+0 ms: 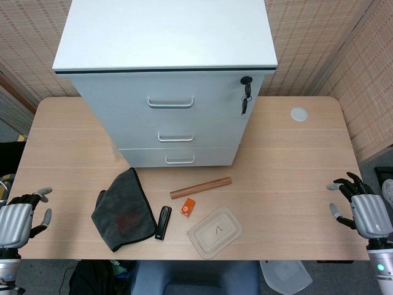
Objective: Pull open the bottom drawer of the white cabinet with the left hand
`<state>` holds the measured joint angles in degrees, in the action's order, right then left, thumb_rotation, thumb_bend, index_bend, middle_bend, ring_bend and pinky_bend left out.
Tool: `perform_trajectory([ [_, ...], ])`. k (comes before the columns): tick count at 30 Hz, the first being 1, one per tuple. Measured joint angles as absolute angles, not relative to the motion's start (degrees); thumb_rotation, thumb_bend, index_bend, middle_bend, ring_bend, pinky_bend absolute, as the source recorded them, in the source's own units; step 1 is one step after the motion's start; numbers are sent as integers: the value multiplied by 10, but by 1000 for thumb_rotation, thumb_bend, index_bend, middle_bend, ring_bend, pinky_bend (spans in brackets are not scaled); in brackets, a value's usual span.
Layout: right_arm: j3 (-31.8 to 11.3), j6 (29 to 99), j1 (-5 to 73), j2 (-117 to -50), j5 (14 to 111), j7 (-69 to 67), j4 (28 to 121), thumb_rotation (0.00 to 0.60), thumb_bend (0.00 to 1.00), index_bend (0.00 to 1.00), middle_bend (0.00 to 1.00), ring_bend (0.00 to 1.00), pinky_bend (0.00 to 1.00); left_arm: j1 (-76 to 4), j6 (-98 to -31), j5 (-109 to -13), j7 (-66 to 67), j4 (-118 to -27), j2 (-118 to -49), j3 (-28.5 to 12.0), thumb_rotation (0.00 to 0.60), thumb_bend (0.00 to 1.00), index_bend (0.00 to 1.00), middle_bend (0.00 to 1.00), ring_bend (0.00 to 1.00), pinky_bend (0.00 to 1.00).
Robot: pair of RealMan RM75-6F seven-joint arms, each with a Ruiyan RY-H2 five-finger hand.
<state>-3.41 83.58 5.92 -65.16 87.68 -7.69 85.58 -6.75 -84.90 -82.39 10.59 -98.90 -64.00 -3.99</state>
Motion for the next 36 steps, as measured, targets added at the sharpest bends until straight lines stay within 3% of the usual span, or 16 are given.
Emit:
perform_trajectory([
  [11,-36,844,60,-651,880,-78,855,600,324,348,267,195,238,-73,-848,-839,101,-987,-642,-41,600,431,272,416,387,390],
  [15,-42,857,57,-654,878,-79,851,600,327,348,267,195,238,-79,-845,-846,93,-985,-645,-42,600,431,283,439,431,403],
  [18,-47,862,56,-654,874,-78,850,600,327,339,267,195,238,-88,-841,-858,90,-982,-650,-43,600,430,302,506,502,511],
  [22,-55,869,56,-652,870,-72,852,600,327,316,267,195,238,-105,-833,-884,78,-984,-653,-46,600,430,332,678,675,764],
  [25,-60,872,57,-651,866,-66,856,600,327,314,268,195,238,-127,-817,-910,65,-990,-653,-47,600,431,346,784,773,868],
  [28,-62,870,59,-649,864,-63,859,600,327,314,267,195,238,-154,-791,-932,56,-999,-654,-50,600,430,342,869,847,940],
  [33,-61,860,63,-644,865,-64,862,600,327,314,267,195,238,-204,-747,-948,44,-1011,-670,-61,600,432,324,923,901,981],
  [36,-60,857,66,-640,867,-64,864,600,327,314,267,195,238,-237,-714,-950,38,-1013,-688,-71,600,509,293,956,936,999],
])
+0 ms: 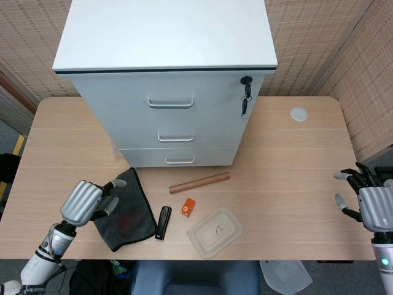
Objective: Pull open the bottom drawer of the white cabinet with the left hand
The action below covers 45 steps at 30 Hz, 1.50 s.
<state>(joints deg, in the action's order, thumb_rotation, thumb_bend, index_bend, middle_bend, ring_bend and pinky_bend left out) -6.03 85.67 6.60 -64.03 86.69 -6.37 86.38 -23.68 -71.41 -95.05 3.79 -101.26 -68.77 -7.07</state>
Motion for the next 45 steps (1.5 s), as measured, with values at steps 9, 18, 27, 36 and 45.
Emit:
perform_trajectory([
  [9,-58,852,63,-642,858,-68,856,600,328,314,267,195,238,-336,-591,-891,54,-999,-748,-105,600,694,174,1000,989,1000],
  [18,-56,846,61,-642,851,-75,849,600,329,314,267,195,238,-406,-525,-803,90,-943,-811,-137,600,750,169,1000,1000,1000],
  [27,-55,840,61,-644,848,-80,842,600,329,314,268,195,238,-447,-490,-733,114,-893,-846,-147,600,744,173,1000,1000,1000],
  [36,-53,841,57,-647,844,-89,833,600,329,314,268,195,238,-475,-476,-684,130,-853,-871,-149,600,744,174,1000,1000,1000],
  [45,-53,842,53,-647,842,-94,829,600,329,314,268,195,238,-493,-473,-638,170,-836,-883,-144,600,744,182,1000,1000,1000],
])
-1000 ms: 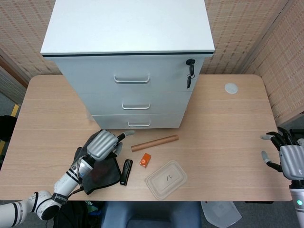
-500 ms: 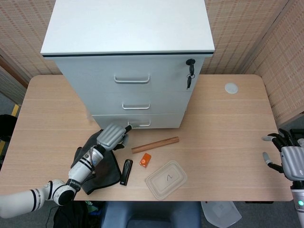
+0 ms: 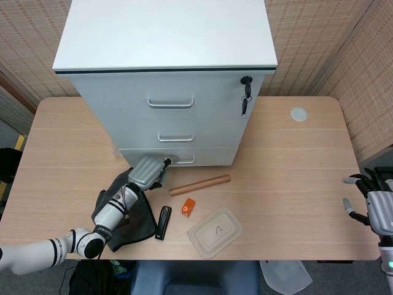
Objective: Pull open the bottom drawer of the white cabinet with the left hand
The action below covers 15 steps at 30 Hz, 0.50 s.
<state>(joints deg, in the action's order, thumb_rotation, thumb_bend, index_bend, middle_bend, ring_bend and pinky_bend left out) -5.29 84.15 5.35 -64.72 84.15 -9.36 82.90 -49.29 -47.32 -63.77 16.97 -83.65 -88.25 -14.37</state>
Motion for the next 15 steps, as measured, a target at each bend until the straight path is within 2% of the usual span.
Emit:
perform_trajectory([
  [15,-53,838,54,-649,842,-96,826,600,329,314,268,195,238,-500,-496,-613,216,-866,-875,-118,600,745,224,1000,1000,1000],
])
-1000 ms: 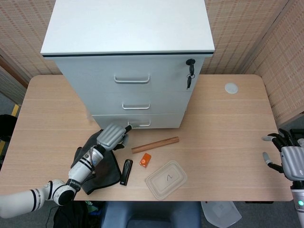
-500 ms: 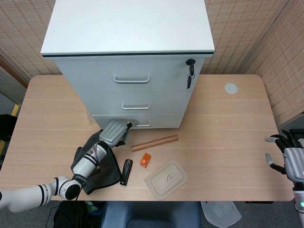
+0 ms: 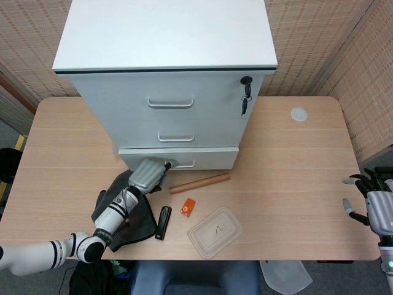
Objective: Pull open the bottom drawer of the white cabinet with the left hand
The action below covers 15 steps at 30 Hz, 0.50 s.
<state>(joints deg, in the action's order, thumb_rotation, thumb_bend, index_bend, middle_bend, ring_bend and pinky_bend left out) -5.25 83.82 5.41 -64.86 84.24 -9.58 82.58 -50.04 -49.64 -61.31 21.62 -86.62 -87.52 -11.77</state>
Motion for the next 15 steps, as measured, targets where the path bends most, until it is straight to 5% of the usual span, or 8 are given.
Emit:
perform_trajectory([
  [15,-51,837,50,-647,839,-86,833,600,329,314,269,195,238,-485,-529,-641,216,-903,-860,-91,600,744,224,1000,1000,1000],
])
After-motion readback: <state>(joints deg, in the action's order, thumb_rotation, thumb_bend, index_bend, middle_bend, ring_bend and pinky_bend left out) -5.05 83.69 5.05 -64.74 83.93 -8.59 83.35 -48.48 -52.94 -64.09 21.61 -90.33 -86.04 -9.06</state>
